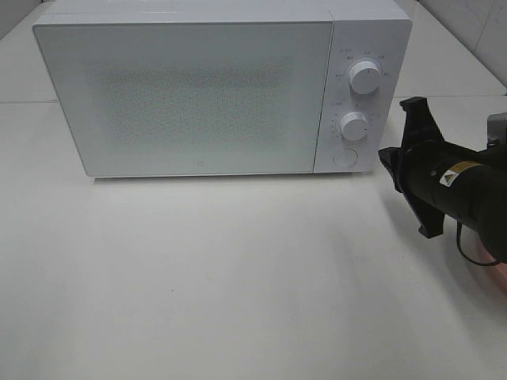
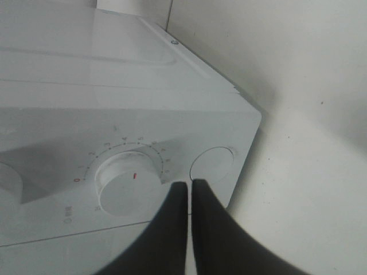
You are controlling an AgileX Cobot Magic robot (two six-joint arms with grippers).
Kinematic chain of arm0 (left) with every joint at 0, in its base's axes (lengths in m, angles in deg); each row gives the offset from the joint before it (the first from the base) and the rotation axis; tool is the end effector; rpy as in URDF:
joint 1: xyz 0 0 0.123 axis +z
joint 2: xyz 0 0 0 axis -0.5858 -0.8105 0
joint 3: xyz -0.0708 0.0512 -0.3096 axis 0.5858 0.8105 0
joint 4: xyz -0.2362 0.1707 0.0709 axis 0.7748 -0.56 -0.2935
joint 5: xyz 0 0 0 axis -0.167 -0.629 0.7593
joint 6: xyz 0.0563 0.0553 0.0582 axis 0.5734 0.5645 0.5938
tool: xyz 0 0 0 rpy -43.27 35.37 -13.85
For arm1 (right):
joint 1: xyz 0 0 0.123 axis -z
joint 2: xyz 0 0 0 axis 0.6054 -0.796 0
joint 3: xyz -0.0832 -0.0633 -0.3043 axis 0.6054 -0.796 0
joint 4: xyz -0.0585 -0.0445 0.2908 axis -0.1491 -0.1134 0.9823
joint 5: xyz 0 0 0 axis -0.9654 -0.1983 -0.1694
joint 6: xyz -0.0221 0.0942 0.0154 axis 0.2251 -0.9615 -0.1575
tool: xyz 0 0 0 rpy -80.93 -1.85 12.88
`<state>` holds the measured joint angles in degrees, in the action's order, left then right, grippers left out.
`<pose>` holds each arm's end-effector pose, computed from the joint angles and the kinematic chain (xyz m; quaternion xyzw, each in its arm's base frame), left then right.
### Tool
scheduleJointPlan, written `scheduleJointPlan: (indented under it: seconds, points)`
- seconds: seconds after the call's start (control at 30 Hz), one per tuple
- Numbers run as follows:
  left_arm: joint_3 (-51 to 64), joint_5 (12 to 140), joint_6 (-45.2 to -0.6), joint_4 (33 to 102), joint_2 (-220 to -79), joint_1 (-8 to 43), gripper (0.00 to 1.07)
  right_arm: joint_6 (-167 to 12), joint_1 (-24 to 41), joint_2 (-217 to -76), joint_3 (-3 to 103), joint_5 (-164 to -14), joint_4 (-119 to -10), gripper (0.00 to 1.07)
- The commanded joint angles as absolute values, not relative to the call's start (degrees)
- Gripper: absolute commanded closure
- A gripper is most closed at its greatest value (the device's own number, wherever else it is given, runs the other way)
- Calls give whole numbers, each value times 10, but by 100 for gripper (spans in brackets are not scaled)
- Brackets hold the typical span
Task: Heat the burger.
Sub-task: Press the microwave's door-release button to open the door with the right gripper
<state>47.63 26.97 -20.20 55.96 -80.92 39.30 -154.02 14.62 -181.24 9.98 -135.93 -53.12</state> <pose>0.0059 -0.0047 0.3012 0.0236 0.8473 0.0165 0.5303 0.2999 0.1086 0.1147 0.4292 0.6996 0.4013 0.4067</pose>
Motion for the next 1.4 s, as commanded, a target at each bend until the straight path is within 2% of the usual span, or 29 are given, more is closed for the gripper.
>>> scheduleJointPlan:
  seconds: [0.03, 0.17, 0.77, 1.4]
  points:
    - [478, 274, -201, 562, -799, 390, 2, -1555, 135, -1829, 120, -1362, -519, 107]
    - [478, 274, -201, 562, -799, 390, 2, -1576, 116, -1865, 149, -1349, -503, 107]
    - [478, 274, -201, 562, -799, 390, 2, -1602, 116, -1955, 234, -1332, -506, 107]
    - [478, 274, -201, 562, -799, 390, 2, -1576, 128, -1966, 272, -1324, -504, 107]
